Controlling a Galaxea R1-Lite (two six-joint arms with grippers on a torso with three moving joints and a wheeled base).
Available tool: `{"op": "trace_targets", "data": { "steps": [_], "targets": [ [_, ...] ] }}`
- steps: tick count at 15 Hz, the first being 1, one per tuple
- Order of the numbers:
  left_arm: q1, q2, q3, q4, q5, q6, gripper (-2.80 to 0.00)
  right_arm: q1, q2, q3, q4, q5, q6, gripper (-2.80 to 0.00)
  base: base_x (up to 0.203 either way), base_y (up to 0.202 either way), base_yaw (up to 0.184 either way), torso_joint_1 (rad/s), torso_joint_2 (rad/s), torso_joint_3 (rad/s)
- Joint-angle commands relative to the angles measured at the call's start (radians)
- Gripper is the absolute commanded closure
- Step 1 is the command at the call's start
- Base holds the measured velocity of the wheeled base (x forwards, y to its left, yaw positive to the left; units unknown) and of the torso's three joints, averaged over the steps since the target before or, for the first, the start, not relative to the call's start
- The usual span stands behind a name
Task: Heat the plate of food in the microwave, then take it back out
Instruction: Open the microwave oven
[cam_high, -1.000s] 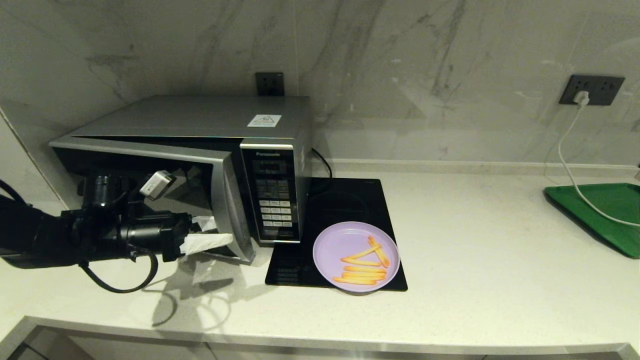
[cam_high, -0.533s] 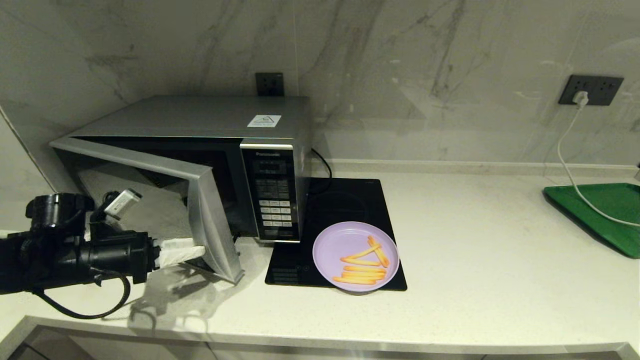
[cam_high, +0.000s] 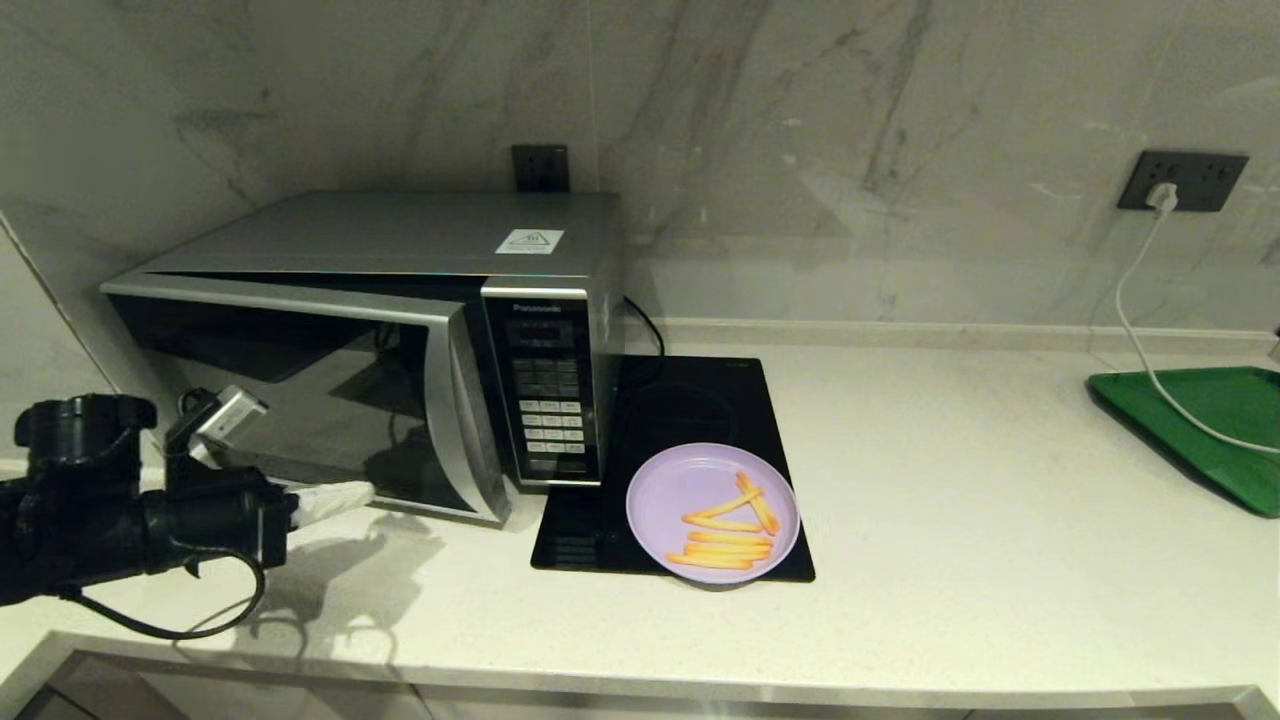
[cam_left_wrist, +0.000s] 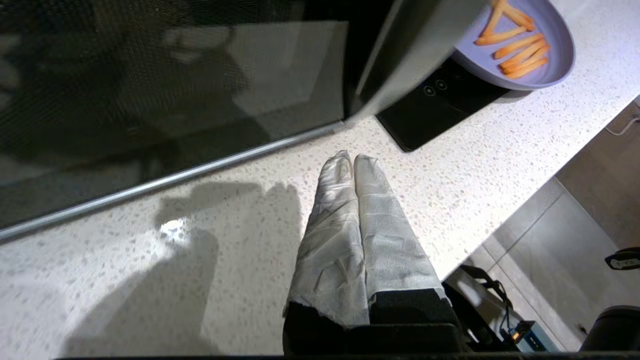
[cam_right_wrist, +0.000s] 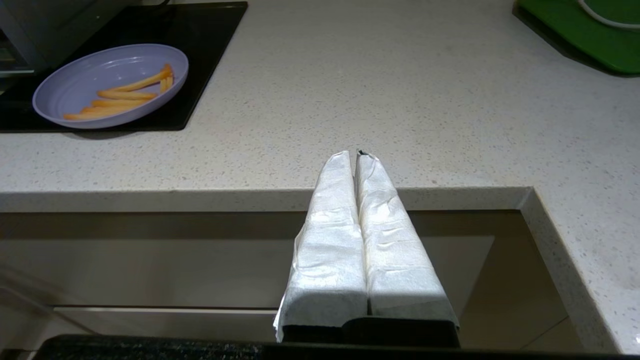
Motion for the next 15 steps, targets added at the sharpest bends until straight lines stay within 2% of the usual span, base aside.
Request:
{"op": "trace_targets", "data": {
  "steps": [1,3,6,7,9,11,13,15],
  "targets": [
    [0.016,-0.149,0.041,0.000,-0.008,-0.002,0.00,0.000,0.002,0.000,0.001,-0.001,0.001,0.00,0.000,0.000,0.000,0.000,0.00,0.000],
    [-0.024,-0.274,0.028,0.006,-0.008,-0.038,0.00,0.000,0.002,0.000,0.001,-0.001,0.001,0.00,0.000,0.000,0.000,0.000,0.00,0.000],
    [-0.141,-0.407,-0.137,0.081,0.022,-0.203,0.00,0.000,0.002,0.000,0.001,-0.001,0.001,0.00,0.000,0.000,0.000,0.000,0.00,0.000],
    [-0.185,-0.414,-0.205,0.133,0.084,-0.222,0.00,0.000,0.002,0.000,0.001,-0.001,0.001,0.00,0.000,0.000,0.000,0.000,0.00,0.000],
    [-0.283,-0.373,-0.336,0.202,0.362,-0.238,0.00,0.000,0.002,0.000,0.001,-0.001,0.001,0.00,0.000,0.000,0.000,0.000,0.00,0.000],
    [-0.335,-0.283,-0.435,0.197,0.544,-0.242,0.00,0.000,0.002,0.000,0.001,-0.001,0.001,0.00,0.000,0.000,0.000,0.000,0.00,0.000],
    [-0.347,-0.213,-0.509,0.195,0.636,-0.243,0.00,0.000,0.002,0.000,0.001,-0.001,0.001,0.00,0.000,0.000,0.000,0.000,0.00,0.000],
    [-0.356,-0.144,-0.579,0.233,0.696,-0.245,0.00,0.000,0.002,0.000,0.001,-0.001,0.001,0.00,0.000,0.000,0.000,0.000,0.00,0.000]
  ]
}}
